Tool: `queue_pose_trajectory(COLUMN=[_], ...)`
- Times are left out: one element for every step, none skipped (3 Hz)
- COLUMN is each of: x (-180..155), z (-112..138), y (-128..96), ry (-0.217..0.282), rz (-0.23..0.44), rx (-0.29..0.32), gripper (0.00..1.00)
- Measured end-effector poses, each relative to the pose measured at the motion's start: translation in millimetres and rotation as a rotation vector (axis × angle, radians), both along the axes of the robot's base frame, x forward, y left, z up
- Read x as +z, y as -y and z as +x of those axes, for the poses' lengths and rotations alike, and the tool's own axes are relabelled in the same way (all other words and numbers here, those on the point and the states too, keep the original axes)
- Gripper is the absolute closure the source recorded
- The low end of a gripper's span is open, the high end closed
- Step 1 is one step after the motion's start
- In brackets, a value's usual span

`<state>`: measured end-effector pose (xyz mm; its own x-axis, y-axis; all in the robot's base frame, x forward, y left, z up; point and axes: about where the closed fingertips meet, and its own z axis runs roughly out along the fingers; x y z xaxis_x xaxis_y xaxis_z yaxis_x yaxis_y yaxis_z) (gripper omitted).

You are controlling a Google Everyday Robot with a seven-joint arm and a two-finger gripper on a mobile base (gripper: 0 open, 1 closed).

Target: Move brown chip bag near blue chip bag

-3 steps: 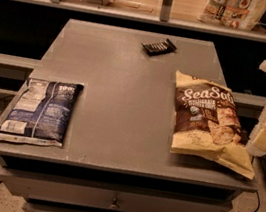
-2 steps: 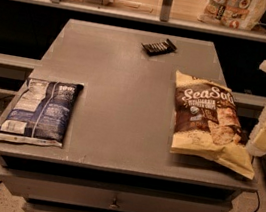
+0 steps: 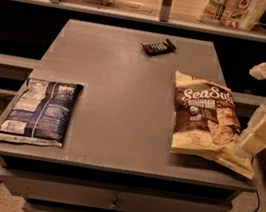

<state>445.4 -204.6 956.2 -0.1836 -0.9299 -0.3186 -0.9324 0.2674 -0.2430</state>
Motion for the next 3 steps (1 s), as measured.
queue_pose_trajectory(x=[-25.1, -55.0, -83.8], z=[16.4, 33.0, 41.9], y=[-6.8, -15.7, -19.9], ry=[0.014, -0.006, -0.045], rz=[0.048, 0.056, 0.057], rx=[-0.021, -0.025, -0.04], gripper=[0.0, 0.0, 0.0])
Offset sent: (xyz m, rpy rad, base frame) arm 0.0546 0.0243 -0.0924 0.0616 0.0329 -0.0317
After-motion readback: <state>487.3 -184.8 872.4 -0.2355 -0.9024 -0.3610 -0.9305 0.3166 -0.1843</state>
